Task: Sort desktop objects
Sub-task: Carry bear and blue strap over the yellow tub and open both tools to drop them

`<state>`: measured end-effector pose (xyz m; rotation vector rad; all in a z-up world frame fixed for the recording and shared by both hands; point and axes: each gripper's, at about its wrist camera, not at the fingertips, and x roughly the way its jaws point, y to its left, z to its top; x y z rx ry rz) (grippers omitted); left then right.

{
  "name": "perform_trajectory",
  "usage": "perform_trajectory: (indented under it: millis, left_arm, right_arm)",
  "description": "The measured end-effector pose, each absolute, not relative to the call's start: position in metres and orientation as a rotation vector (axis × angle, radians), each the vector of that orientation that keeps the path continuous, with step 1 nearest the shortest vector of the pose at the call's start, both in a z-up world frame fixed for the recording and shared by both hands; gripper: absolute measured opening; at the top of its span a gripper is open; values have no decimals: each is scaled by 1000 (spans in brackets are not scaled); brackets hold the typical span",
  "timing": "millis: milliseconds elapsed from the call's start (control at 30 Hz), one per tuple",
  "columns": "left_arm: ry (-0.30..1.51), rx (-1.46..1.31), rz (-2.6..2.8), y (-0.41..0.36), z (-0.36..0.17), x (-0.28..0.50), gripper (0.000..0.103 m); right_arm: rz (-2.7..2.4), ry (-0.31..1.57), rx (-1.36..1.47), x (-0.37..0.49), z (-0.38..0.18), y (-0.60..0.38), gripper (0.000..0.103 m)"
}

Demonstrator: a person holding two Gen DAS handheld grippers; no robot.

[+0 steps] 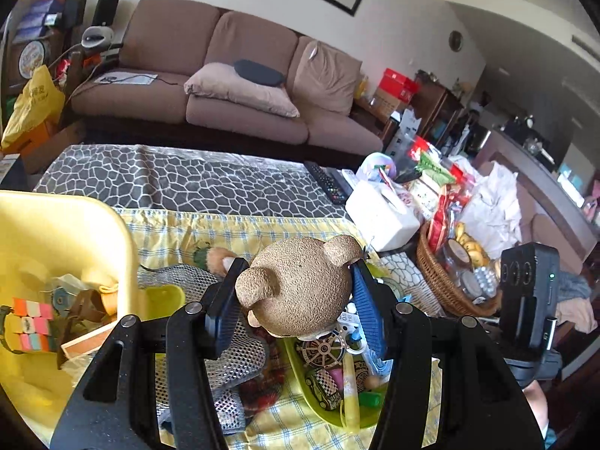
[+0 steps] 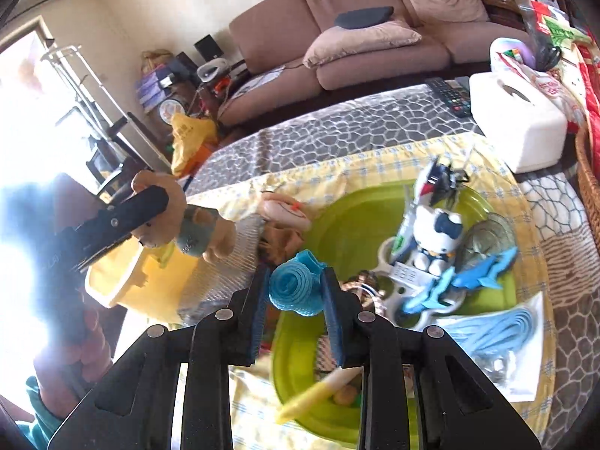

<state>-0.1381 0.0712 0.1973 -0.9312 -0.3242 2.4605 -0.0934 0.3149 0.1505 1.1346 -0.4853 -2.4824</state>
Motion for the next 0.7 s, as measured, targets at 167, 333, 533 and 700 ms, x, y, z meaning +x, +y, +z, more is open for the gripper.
perform_trajectory:
  millis: [167,333,533,700]
  left_arm:
    - [-328,-902,2568,22,211,-129,52]
    - [-409,-898,2614,-30,210,-129,52]
    - [-443,-946,2713,-89,197,-136,52]
    - [-414,-1051,2790,-125,175,-145,52]
  right_arm:
    - [-2404,-486,1071,-103,165,268,28]
    - [-2361,-434,1038,-110,176,221,28]
    - [-2301,-378,1014,-121,181,168,28]
    - [-2249,-281,1010,-126,177,118,28]
